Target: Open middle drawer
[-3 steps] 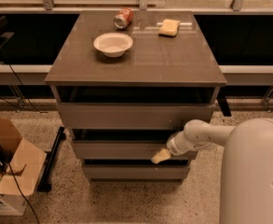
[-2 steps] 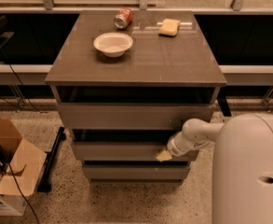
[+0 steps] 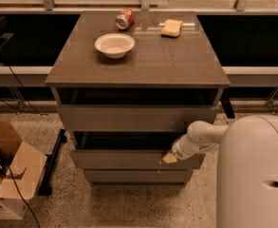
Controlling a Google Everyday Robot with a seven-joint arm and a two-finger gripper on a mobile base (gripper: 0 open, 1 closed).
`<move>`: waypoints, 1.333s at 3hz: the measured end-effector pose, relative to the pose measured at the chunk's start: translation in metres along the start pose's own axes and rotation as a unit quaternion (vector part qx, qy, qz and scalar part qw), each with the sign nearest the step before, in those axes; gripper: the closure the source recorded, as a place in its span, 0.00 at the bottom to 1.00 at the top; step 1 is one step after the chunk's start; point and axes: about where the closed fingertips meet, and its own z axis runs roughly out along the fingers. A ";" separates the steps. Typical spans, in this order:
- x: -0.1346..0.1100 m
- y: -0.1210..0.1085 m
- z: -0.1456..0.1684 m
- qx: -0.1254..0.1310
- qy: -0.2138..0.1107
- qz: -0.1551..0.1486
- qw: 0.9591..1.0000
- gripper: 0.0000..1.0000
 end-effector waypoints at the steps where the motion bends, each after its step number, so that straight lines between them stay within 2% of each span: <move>1: 0.000 0.000 -0.001 0.000 0.000 0.000 1.000 0.33; 2: 0.002 0.009 0.008 -0.011 0.062 -0.051 0.997 0.03; 3: 0.019 0.025 0.015 -0.055 0.159 -0.122 0.978 0.00; 4: 0.043 0.041 0.004 -0.089 0.231 -0.159 0.956 0.00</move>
Offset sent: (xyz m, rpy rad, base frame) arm -0.0030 0.0130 -0.0020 -0.2091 0.0688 0.1711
